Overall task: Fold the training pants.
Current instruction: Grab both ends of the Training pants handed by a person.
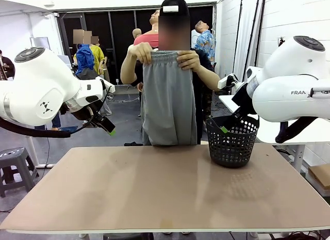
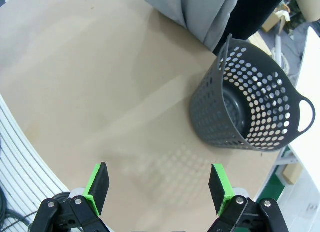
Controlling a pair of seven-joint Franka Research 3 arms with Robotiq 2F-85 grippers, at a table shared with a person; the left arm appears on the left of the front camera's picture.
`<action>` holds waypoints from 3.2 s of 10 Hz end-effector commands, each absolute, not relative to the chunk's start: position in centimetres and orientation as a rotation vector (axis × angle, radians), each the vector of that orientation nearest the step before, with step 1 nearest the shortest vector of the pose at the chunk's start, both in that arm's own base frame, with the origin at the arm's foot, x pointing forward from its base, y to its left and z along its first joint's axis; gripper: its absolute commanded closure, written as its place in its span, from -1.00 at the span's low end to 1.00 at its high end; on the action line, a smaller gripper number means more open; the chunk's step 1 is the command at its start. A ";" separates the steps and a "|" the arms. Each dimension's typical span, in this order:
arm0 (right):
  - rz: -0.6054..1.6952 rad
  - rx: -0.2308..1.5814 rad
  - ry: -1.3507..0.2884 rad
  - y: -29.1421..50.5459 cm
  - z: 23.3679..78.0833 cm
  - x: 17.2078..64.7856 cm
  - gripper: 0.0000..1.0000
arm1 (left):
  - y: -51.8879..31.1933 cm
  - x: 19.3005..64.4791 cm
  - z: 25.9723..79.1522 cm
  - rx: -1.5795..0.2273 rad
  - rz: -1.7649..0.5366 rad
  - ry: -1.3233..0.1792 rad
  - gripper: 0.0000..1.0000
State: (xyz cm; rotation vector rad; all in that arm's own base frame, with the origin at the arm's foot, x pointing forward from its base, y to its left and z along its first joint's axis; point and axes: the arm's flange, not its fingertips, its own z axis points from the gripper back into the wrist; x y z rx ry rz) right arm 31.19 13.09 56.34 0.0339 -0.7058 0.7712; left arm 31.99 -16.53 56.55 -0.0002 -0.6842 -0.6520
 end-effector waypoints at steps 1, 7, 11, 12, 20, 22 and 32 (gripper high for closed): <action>0.770 0.034 -0.705 13.1 56.3 31.2 -1.00 | -16.5 32.0 56.6 0.001 -0.660 -0.694 -1.00; 0.770 0.034 -0.705 13.1 56.3 31.2 -1.00 | -16.5 32.0 56.6 0.001 -0.660 -0.694 -1.00; 0.770 0.034 -0.705 13.1 56.3 31.2 -1.00 | -16.5 32.0 56.6 0.001 -0.660 -0.694 -1.00; 0.770 0.034 -0.705 13.1 56.3 31.2 -1.00 | -16.5 32.0 56.6 0.001 -0.660 -0.694 -1.00; 0.770 0.034 -0.705 13.1 56.3 31.2 -1.00 | -16.5 32.0 56.6 0.001 -0.660 -0.694 -1.00; 0.770 0.034 -0.705 13.1 56.3 31.2 -1.00 | -16.5 32.0 56.6 0.001 -0.660 -0.694 -1.00; 0.971 -0.027 -0.704 12.7 56.4 31.8 -1.00 | -14.9 32.2 57.9 0.062 -0.861 -0.681 -1.00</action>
